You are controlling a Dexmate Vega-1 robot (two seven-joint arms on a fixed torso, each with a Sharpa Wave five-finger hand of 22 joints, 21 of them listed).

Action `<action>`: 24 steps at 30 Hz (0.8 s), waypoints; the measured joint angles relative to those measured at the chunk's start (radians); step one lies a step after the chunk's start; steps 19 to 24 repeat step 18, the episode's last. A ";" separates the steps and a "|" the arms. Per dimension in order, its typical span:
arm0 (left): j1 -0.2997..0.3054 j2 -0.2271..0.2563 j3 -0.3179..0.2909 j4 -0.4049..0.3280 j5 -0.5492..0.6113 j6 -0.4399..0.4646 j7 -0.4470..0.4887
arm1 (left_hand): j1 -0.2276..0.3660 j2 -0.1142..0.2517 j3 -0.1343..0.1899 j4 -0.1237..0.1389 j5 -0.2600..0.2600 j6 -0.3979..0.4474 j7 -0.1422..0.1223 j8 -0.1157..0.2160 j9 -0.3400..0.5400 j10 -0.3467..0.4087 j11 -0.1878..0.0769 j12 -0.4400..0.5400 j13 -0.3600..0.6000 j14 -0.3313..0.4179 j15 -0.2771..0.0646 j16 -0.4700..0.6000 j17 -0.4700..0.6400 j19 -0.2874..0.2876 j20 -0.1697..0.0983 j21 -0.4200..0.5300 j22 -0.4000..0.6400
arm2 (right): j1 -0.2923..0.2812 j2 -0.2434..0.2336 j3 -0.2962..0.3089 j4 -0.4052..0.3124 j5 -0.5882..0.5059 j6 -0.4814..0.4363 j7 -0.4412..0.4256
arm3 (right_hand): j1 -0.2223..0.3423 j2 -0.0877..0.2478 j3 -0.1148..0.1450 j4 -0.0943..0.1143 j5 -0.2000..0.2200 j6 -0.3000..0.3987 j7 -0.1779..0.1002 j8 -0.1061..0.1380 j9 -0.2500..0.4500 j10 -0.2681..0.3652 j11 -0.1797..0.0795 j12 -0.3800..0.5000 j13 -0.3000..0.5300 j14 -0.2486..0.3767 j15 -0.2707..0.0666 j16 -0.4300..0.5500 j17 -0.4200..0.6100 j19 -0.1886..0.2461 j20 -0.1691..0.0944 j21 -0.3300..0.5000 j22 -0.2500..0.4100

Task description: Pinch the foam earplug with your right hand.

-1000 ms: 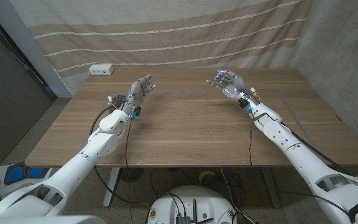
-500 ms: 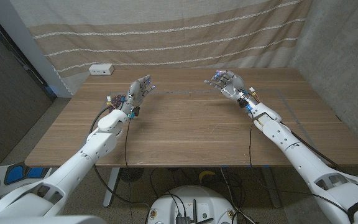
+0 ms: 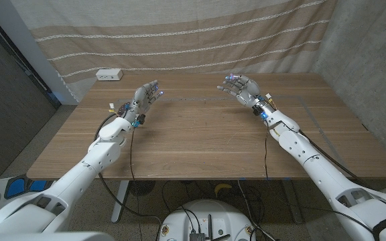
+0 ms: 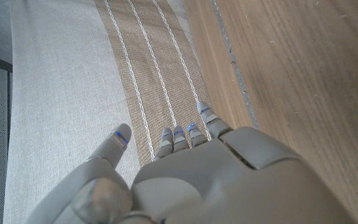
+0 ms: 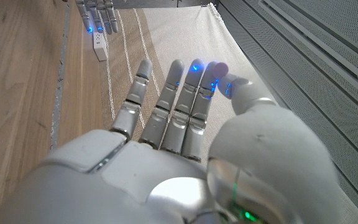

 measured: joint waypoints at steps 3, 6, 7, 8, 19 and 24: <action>-0.010 0.000 -0.002 0.025 -0.006 -0.005 -0.020 | 0.000 0.000 0.000 0.000 0.000 0.000 0.000 0.000 0.000 0.000 0.000 0.000 0.000 0.000 0.000 0.000 0.000 0.000 0.000 0.000 0.000 | -0.006 0.004 -0.002 -0.008 -0.011 0.015 -0.024 | -0.004 -0.003 -0.030 -0.003 -0.026 -0.015 0.002 -0.007 -0.012 -0.016 0.006 -0.012 0.002 -0.026 0.002 -0.004 0.005 -0.025 0.003 -0.008 -0.002; -0.020 0.000 -0.005 0.045 -0.012 -0.011 -0.044 | 0.000 0.000 0.003 -0.003 0.000 0.000 0.000 0.000 0.000 0.000 0.000 0.000 0.000 0.000 0.000 0.000 0.000 0.000 0.000 0.000 0.000 | -0.013 0.009 -0.003 -0.018 -0.021 0.032 -0.045 | -0.006 -0.005 -0.039 -0.005 -0.034 -0.013 0.004 -0.007 -0.017 -0.016 0.006 -0.012 0.007 -0.036 0.002 -0.008 0.002 -0.031 0.002 -0.008 -0.005; -0.026 -0.001 -0.006 0.058 -0.014 -0.012 -0.052 | 0.000 0.000 0.003 -0.003 0.000 0.000 0.000 0.000 0.000 0.000 0.000 0.000 0.000 0.000 0.000 0.000 0.000 0.000 0.000 0.000 0.000 | -0.016 0.010 -0.003 -0.021 -0.027 0.043 -0.060 | -0.016 -0.015 -0.044 -0.003 -0.041 -0.013 0.004 -0.007 -0.019 -0.020 0.009 -0.016 0.009 -0.049 0.003 -0.015 -0.001 -0.042 0.003 -0.009 -0.005; -0.031 -0.001 -0.006 0.068 -0.016 -0.013 -0.060 | 0.000 0.000 0.003 -0.003 0.000 0.000 0.000 0.000 0.000 0.000 0.000 0.000 0.000 0.000 0.000 0.000 0.000 0.000 0.000 0.000 0.000 | -0.019 0.011 -0.003 -0.024 -0.029 0.048 -0.067 | -0.016 -0.015 -0.051 -0.002 -0.046 -0.021 0.004 -0.006 -0.020 -0.036 0.011 -0.022 0.011 -0.060 0.007 -0.022 -0.006 -0.048 0.005 -0.015 -0.005; -0.056 -0.002 -0.007 0.109 -0.026 -0.013 -0.108 | 0.000 0.000 0.003 -0.003 0.000 0.000 0.000 0.000 0.000 0.000 0.000 0.000 0.000 0.000 0.000 0.000 0.000 0.000 0.000 0.000 0.000 | -0.053 0.010 0.002 -0.060 -0.042 0.086 -0.128 | -0.031 -0.021 -0.070 0.004 -0.057 -0.082 0.003 -0.013 -0.019 -0.094 0.021 -0.047 0.027 -0.094 0.009 -0.054 -0.031 -0.081 0.003 -0.026 -0.009; -0.056 -0.002 -0.007 0.109 -0.026 -0.013 -0.108 | 0.000 0.000 0.003 -0.003 0.000 0.000 0.000 0.000 0.000 0.000 0.000 0.000 0.000 0.000 0.000 0.000 0.000 0.000 0.000 0.000 0.000 | -0.053 0.010 0.002 -0.060 -0.042 0.086 -0.128 | -0.031 -0.021 -0.070 0.004 -0.057 -0.082 0.003 -0.013 -0.019 -0.094 0.021 -0.047 0.027 -0.094 0.009 -0.054 -0.031 -0.081 0.003 -0.026 -0.009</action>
